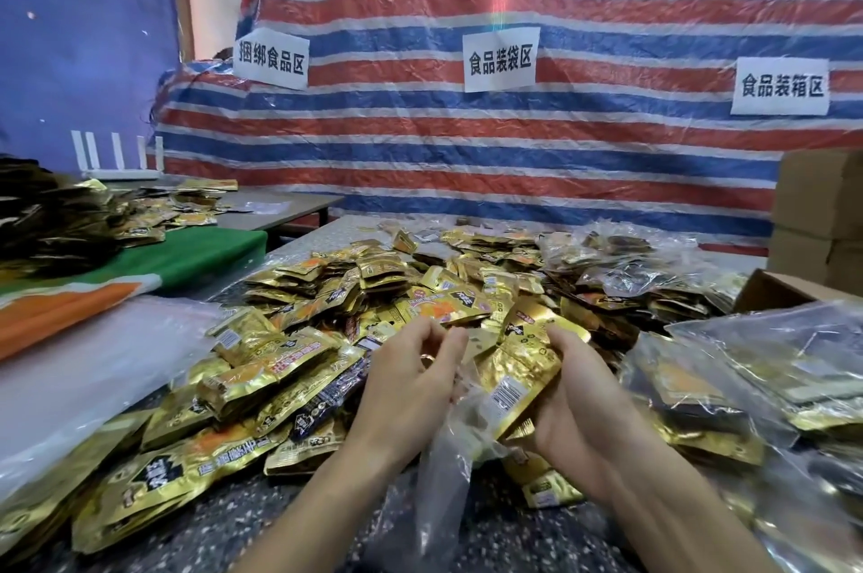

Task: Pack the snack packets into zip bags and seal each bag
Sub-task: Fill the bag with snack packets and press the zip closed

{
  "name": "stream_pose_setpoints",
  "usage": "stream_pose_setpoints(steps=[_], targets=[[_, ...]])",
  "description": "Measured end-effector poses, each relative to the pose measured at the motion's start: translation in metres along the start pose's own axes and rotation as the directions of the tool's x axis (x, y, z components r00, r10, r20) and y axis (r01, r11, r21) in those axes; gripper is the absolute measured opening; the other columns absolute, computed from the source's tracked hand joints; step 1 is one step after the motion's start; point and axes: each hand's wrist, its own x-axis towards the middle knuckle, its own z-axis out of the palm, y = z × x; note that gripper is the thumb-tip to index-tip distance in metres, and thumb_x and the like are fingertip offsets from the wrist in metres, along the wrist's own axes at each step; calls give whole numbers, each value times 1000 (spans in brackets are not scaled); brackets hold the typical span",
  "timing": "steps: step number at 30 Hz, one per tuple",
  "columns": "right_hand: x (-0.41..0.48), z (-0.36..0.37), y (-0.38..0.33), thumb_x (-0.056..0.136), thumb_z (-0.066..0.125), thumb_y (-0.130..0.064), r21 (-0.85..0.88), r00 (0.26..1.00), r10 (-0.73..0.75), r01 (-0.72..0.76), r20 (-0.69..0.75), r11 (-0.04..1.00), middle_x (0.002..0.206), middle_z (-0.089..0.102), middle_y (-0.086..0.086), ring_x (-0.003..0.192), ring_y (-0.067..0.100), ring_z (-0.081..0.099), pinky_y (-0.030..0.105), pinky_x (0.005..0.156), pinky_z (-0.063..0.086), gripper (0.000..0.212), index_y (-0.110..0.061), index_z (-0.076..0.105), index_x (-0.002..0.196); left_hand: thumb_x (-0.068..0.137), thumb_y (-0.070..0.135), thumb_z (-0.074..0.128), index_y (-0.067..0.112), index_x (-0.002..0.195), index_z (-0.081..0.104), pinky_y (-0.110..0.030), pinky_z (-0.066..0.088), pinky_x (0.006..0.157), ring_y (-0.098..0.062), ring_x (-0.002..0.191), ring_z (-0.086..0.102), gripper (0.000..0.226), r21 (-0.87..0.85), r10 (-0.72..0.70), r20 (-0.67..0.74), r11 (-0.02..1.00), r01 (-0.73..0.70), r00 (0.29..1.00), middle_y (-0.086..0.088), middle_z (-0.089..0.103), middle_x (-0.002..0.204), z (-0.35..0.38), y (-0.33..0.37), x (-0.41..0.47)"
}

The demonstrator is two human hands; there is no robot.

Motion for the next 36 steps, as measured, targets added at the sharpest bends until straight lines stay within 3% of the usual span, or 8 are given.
stream_pose_setpoints(steps=[5,7,10,16,23,29,33,36], targets=[[2,-2,-1,101,52,-46,-363,883,-389,283,-262,888,127,66,2,117,26,64,58,101,49,43,-19,50,134,93,30,67,6,75,64,-22,49,52,-12,52,62,30,-10,1,128,1000,0,992,-8,65,60,-2,1,-3],[-2,-1,1,98,59,-42,-461,762,-595,445,-254,767,97,74,-11,88,15,70,55,87,58,10,-34,60,105,92,28,69,5,78,67,-18,45,50,-9,49,59,27,-31,-7,205,999,14,979,-2,65,57,-2,3,-3],[-12,2,-1,94,66,-38,-503,636,-759,616,-137,607,83,71,-5,65,12,67,28,58,57,9,-41,63,86,93,29,68,6,78,66,-23,44,45,-14,48,53,27,-103,-23,284,993,55,959,-6,65,59,-4,6,-1],[-25,-13,-30,72,87,-13,-639,926,-291,377,241,670,99,78,-1,94,19,74,46,80,60,38,-38,74,98,99,22,58,15,62,65,-22,36,31,-20,34,48,38,-249,-125,127,956,154,984,-10,57,51,-8,5,2],[-28,-16,-40,66,79,11,-481,905,-376,424,199,767,99,79,1,94,18,75,39,81,56,40,-17,80,94,95,31,60,18,68,65,-24,38,33,-22,38,49,30,-338,-122,157,926,170,980,-10,60,55,-11,13,2],[-35,-25,-56,60,73,13,-431,937,-191,308,294,848,109,76,8,99,27,74,40,74,62,46,-11,80,98,87,-1,63,6,73,56,-20,36,34,-19,40,47,17,-426,-231,289,838,341,929,-12,57,60,-16,23,7],[-37,-23,-64,61,63,14,-341,931,-340,366,136,866,83,77,14,69,20,75,27,50,57,32,0,78,87,87,0,57,13,57,59,-16,28,32,-15,36,43,33,-327,-323,199,868,373,925,-7,52,53,-21,28,13],[-34,-12,-66,55,77,-3,-408,883,-464,451,73,794,89,77,16,77,26,73,39,60,63,29,-6,78,84,91,2,55,8,70,56,-18,27,31,-14,36,42,22,-279,-320,93,901,333,943,-2,51,47,-26,37,21]])
